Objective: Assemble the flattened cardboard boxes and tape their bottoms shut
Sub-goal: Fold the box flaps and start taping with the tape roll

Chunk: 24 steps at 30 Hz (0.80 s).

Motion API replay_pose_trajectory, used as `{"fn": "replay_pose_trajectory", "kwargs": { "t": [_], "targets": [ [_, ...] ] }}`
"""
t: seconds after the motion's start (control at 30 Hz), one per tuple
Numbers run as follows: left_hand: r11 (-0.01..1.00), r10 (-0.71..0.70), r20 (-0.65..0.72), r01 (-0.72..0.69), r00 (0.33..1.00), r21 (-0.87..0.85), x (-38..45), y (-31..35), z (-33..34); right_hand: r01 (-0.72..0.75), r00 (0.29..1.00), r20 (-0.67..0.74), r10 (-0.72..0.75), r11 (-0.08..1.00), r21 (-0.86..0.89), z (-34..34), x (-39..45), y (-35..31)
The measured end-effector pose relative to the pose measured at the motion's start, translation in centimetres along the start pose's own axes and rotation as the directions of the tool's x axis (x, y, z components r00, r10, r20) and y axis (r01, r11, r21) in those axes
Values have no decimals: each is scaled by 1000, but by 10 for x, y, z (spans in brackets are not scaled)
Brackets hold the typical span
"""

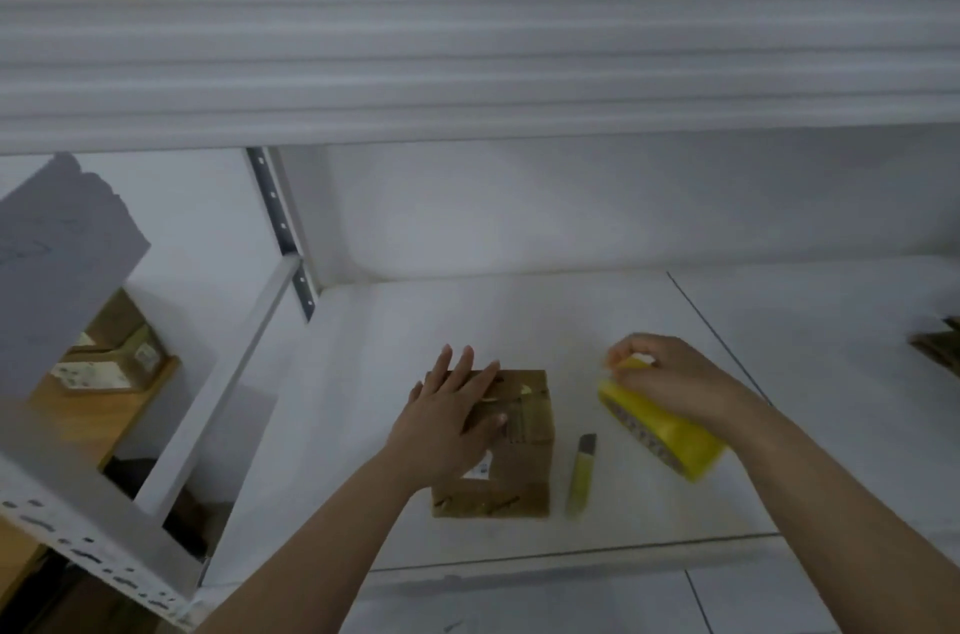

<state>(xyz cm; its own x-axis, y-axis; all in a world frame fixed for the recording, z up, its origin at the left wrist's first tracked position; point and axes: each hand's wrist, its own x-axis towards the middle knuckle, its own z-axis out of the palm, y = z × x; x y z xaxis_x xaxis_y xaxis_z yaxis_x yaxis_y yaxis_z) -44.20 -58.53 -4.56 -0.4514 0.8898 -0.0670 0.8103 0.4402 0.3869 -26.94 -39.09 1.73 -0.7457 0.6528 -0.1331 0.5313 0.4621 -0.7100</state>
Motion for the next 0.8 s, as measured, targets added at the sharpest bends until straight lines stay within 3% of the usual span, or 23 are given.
{"fn": "replay_pose_trajectory", "kwargs": {
  "t": [0.2,0.37,0.43,0.57,0.7,0.8],
  "targets": [
    [965,11,-92,-34,996,-259,-1,-5,2,216,941,257,-220,975,47,-11,-6,-101],
    [796,83,-231,-204,969,-570,-7,-12,5,228,912,370,-177,968,-100,21,6,-119],
    [749,35,-236,-182,971,-637,-9,-6,6,237,903,389,-183,967,-94,28,9,-121],
    [734,-168,-100,56,981,-677,-17,18,-5,248,879,446,-169,960,-126,36,12,-127],
    [743,-211,-129,74,969,-665,-12,20,-3,237,883,456,-110,944,-232,44,17,-133],
    [727,-244,-240,13,940,-687,-6,24,1,207,889,450,-90,954,-218,44,21,-134]
  ]
}}
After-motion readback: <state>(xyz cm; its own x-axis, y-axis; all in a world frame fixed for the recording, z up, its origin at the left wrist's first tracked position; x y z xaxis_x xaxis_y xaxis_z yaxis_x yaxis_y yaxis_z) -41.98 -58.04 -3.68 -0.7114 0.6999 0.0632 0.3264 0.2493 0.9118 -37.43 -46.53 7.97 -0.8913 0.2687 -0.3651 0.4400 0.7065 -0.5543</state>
